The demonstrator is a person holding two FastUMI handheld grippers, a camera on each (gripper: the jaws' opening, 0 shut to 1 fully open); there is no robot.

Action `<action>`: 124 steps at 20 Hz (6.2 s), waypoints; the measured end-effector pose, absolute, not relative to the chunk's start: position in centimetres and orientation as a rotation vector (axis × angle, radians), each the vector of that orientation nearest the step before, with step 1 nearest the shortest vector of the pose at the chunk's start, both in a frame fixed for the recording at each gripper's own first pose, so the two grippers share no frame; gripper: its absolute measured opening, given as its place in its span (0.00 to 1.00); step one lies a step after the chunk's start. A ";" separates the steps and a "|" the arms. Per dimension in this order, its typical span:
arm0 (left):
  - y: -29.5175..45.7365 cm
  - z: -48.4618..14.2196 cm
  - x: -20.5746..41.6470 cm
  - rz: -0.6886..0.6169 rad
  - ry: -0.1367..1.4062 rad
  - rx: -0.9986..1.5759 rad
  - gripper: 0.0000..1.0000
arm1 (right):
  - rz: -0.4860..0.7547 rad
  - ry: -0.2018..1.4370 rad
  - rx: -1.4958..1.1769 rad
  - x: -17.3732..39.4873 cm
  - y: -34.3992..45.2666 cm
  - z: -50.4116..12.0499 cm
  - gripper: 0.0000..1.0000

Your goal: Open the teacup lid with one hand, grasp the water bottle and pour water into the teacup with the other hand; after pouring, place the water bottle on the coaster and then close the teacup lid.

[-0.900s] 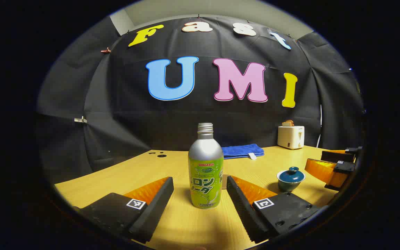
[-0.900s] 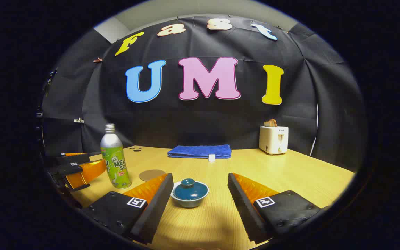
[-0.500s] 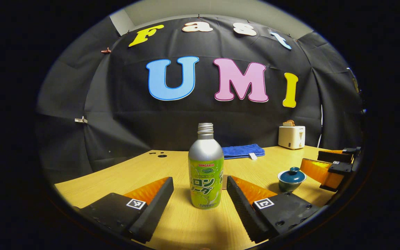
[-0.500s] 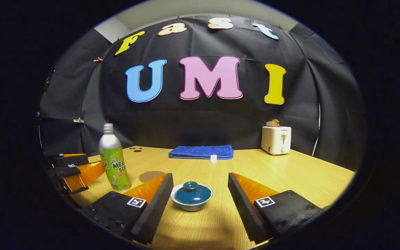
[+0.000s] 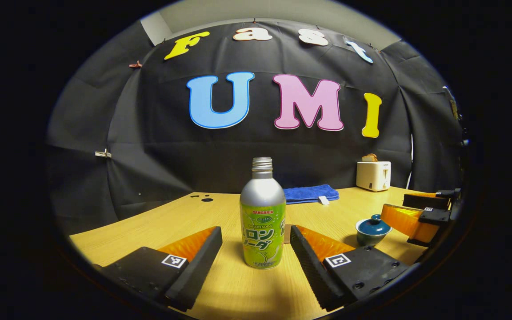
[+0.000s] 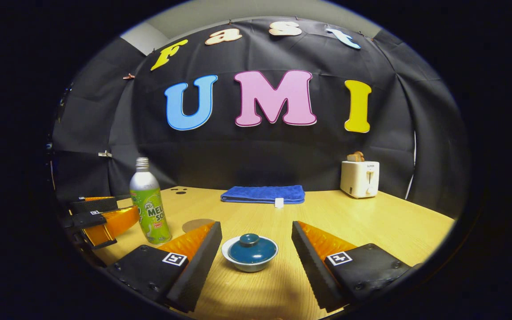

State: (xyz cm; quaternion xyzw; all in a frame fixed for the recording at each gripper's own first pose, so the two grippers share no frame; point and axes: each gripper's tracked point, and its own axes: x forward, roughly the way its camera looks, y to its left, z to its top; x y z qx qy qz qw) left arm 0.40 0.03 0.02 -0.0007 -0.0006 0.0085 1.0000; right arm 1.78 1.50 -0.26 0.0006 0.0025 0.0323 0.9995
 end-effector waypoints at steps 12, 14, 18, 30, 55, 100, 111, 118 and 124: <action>-0.6 0.0 0.5 -0.019 -0.003 -0.001 0.97 | 0.111 0.215 -0.064 5.8 1.6 -3.6 0.92; -0.6 0.1 0.5 -0.019 -0.003 -0.001 0.97 | 0.126 0.243 -0.063 6.2 1.9 -4.1 0.84; -0.6 0.1 0.4 -0.018 -0.003 -0.001 0.97 | 0.145 0.267 -0.043 6.3 2.1 -4.4 0.69; -0.3 0.0 0.4 -0.002 -0.002 -0.001 0.97 | 0.218 0.230 -0.055 6.3 3.0 -4.0 0.31; -1.1 0.2 9.1 -0.047 -0.010 0.002 0.90 | 0.017 0.026 0.027 2.8 -10.1 -0.5 0.28; -11.5 -0.7 9.7 -0.386 -0.050 1.776 0.80 | -0.042 -0.004 0.000 3.4 -14.5 0.1 0.28; -11.4 -0.1 9.9 -0.368 -0.052 1.917 0.81 | -0.042 -0.004 0.000 3.3 -14.5 0.1 0.28; -11.2 0.2 10.1 -0.357 -0.063 1.972 0.82 | -0.042 -0.003 0.000 3.4 -14.5 0.1 0.28; -10.9 0.6 10.3 -0.364 -0.069 2.041 0.81 | -0.032 -0.002 0.001 3.3 -14.3 0.1 0.28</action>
